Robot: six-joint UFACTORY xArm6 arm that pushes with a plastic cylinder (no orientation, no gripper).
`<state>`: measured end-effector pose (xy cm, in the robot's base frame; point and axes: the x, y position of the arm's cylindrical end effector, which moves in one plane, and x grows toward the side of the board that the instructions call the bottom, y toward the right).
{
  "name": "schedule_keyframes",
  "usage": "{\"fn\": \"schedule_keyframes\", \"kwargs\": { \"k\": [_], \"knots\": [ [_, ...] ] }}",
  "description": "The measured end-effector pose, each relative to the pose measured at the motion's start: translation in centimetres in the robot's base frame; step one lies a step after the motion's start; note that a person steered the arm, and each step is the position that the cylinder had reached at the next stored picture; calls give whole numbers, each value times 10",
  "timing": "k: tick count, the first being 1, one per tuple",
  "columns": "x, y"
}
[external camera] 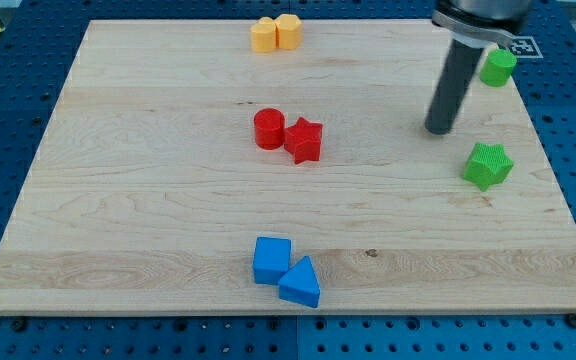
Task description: Push the green star to the right of the blue blocks
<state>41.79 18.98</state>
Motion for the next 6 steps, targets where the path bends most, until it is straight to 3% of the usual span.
{"fn": "schedule_keyframes", "kwargs": {
  "k": [2, 6],
  "knots": [
    [37, 31],
    [134, 34]
  ]
}}
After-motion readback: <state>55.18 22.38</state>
